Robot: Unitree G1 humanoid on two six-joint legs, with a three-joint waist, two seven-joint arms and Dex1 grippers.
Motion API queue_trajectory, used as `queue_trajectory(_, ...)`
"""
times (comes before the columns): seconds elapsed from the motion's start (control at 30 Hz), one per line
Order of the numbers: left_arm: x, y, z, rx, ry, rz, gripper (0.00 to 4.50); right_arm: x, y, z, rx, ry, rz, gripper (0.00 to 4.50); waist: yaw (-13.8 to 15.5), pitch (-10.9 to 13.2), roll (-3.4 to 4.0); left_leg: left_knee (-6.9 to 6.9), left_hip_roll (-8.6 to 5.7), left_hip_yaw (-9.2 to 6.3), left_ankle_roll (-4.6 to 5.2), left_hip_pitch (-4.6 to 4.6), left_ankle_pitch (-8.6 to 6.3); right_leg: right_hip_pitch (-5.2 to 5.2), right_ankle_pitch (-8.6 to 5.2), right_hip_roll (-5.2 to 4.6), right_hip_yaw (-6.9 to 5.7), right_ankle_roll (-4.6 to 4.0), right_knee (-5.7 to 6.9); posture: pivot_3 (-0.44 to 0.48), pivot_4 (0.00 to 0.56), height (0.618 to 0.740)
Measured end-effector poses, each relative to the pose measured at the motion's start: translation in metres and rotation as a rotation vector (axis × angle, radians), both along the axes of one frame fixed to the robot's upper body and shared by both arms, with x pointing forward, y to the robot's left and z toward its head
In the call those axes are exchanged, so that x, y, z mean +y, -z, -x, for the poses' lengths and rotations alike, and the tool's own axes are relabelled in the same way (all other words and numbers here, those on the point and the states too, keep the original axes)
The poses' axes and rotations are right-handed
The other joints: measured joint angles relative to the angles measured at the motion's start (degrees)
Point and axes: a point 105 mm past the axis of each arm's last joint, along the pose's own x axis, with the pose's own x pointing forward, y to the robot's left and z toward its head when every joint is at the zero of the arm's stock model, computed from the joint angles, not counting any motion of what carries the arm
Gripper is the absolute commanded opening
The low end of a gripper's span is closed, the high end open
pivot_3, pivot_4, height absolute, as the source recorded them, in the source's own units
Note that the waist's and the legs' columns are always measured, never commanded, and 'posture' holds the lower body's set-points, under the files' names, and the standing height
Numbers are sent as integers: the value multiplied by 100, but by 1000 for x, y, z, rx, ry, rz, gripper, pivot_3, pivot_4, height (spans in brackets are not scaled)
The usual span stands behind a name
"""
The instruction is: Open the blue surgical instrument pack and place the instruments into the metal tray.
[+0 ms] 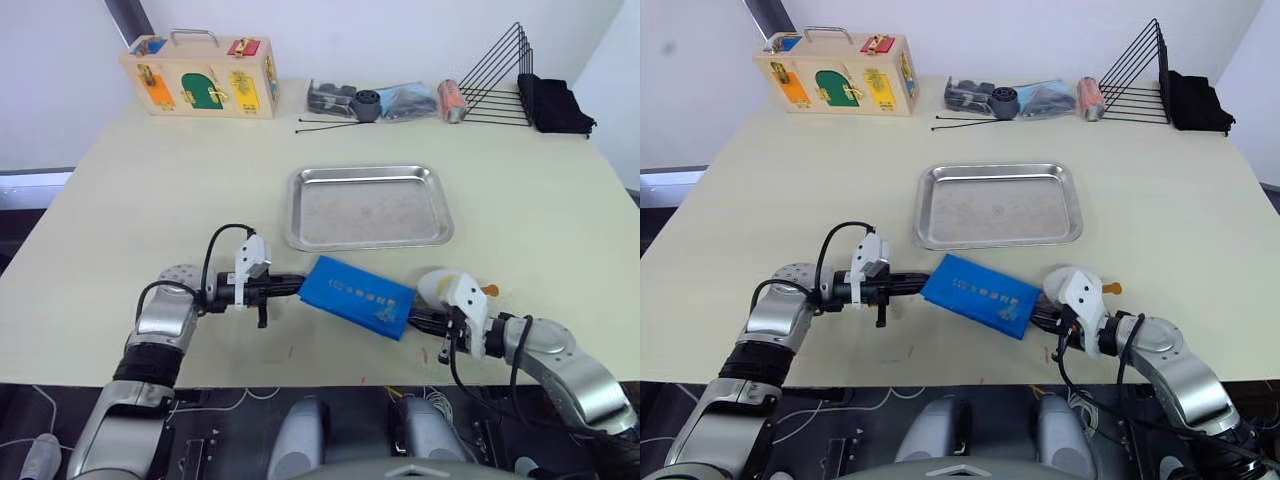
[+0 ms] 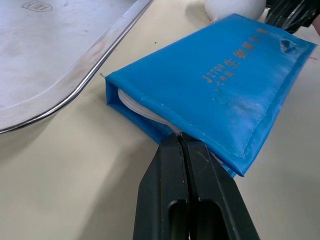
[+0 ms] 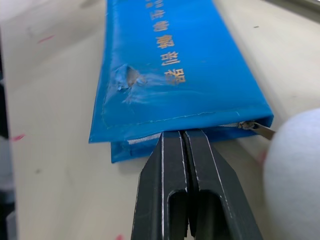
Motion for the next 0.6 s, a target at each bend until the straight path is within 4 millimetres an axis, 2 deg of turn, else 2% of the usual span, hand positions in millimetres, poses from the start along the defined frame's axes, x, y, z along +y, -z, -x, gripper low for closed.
queue_trajectory(0.23,-2,2,10,17,14,-14,23,-6,-2,-10,-33,40,-4,0,10,0,0,0,1,1,0,0,0,0,0,0,1,0,0,0,150,740)
queue_trajectory(0.4,-11,4,20,37,22,-3,23,-15,-3,-19,-63,45,15,0,26,-1,2,0,0,3,0,0,0,0,0,-1,2,0,-1,0,150,740)
queue_trajectory(0.6,-18,5,21,40,20,8,23,-22,-3,-19,-68,34,29,0,46,-2,3,1,-2,5,0,-1,0,1,0,-4,2,1,-2,0,150,740)
